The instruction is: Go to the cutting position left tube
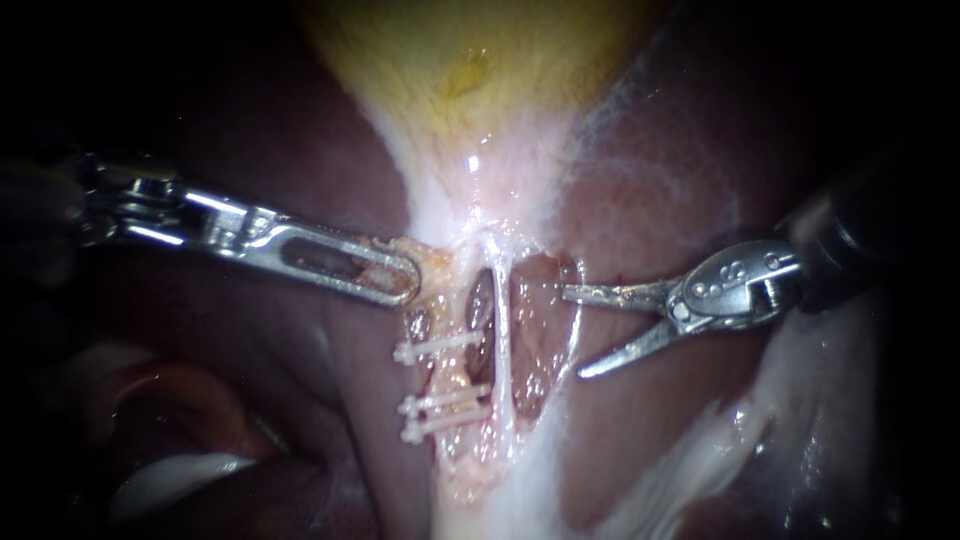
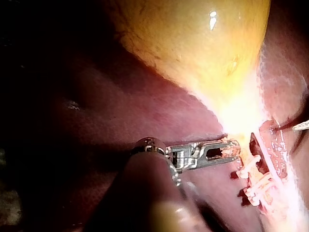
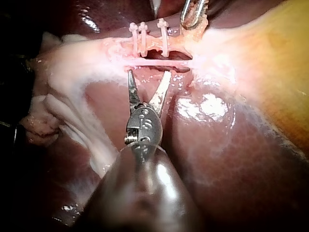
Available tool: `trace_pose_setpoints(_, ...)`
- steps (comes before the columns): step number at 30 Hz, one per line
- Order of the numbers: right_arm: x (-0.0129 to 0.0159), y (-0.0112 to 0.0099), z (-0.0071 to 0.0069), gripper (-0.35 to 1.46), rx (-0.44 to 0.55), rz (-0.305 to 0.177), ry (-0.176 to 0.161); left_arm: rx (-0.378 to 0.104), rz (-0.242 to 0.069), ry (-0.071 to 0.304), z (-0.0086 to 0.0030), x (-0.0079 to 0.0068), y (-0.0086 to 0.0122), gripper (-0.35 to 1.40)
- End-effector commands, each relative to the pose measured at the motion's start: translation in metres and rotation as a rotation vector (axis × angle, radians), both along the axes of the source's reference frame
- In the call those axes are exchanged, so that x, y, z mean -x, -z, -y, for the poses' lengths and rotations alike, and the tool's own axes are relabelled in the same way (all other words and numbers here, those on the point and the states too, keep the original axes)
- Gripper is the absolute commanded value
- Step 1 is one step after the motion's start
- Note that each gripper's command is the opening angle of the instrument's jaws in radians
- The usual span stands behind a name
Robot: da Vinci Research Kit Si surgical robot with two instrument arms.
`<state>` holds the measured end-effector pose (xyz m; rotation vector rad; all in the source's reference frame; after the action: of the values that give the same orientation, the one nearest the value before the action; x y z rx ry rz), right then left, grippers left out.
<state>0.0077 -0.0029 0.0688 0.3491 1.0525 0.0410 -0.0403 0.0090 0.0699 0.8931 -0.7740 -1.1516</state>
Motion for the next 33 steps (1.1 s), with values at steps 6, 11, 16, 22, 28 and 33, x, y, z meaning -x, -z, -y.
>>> trace_pose_setpoints(6,0.0000,0.0000,0.0000,1.45,0.000,0.000,0.000,-0.002,0.001,-0.001,-0.0001,-0.0002,0.0003,-0.35)
trace_pose_setpoints(11,0.0000,0.0000,0.0000,1.45,0.000,0.000,0.000,-0.008,0.005,-0.004,-0.0004,-0.0009,0.0014,-0.35)
trace_pose_setpoints(16,0.0000,0.0000,0.0000,1.45,0.000,0.000,0.000,-0.008,0.004,0.006,-0.0011,-0.0025,0.0031,-0.35)
trace_pose_setpoints(22,0.0000,0.0000,0.0000,1.45,0.000,0.000,0.000,0.000,0.000,0.030,-0.0020,-0.0046,0.0044,-0.35)
trace_pose_setpoints(28,0.0000,0.0000,0.0000,1.45,0.000,0.000,0.000,-0.004,-0.006,0.045,-0.0028,-0.0058,0.0046,-0.35)
trace_pose_setpoints(33,0.0000,0.0001,0.0000,1.45,0.000,0.000,0.001,-0.004,-0.006,0.046,-0.0028,-0.0057,0.0047,-0.35)
